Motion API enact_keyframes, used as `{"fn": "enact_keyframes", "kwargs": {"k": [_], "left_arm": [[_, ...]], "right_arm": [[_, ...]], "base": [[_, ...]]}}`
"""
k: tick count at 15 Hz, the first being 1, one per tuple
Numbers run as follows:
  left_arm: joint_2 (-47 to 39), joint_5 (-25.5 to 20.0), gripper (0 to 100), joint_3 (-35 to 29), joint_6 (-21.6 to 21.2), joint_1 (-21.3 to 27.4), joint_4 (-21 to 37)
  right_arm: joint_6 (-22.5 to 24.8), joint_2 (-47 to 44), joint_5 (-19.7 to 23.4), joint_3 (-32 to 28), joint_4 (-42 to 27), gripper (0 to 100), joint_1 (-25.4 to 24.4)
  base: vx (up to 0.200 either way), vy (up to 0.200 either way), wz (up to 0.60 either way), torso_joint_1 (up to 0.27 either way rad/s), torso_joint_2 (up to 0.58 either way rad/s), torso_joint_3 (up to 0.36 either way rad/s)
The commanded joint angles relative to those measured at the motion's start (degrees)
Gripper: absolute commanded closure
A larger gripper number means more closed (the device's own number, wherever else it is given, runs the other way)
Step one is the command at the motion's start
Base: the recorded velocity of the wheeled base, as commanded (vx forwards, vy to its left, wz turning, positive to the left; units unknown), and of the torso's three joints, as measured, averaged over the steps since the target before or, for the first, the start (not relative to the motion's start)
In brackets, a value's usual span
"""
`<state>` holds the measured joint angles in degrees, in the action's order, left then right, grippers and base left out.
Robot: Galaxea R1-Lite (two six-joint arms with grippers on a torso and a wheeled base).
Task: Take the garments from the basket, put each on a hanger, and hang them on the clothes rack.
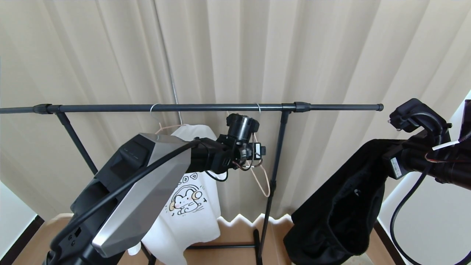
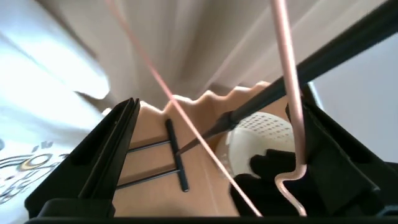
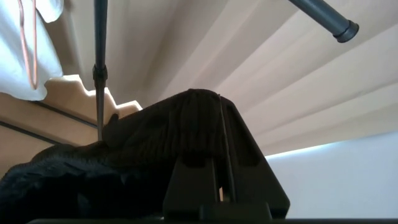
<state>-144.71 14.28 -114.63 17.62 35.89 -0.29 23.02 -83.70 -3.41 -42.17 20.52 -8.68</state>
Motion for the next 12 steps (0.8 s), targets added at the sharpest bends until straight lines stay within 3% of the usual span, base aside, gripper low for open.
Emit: {"fn": "enact_keyframes", "kwargs": {"k": [1,6,10,12], "left_arm": [[1.5,2.8,0,0.0,-0.7,0.0,1.3],[3.7,5.9,0,0.4,-1.3,0.3,5.3],[8.7,6.1,0,8.2,-2.8,1.3,8.4],[12.2,5.8,0,16.1,-3.4,2.1,7.9]], "right_arm": [[0.0,0.5,0.0,0.1,0.0,100,0.0],[0.0,1.6,0.0,0.3,0.0,100,0.0],[0.0,2.1,0.0,0.6,0.0,100,0.0],[0.0,2.1,0.0,0.5,0.0,100,0.0]], "base": [[0.000,0.000,0.00,0.000,0.00,0.000],[0.000,0.000,0.00,0.000,0.00,0.000],[0.000,0.000,0.00,0.000,0.00,0.000],[0.000,0.000,0.00,0.000,0.00,0.000]]}}
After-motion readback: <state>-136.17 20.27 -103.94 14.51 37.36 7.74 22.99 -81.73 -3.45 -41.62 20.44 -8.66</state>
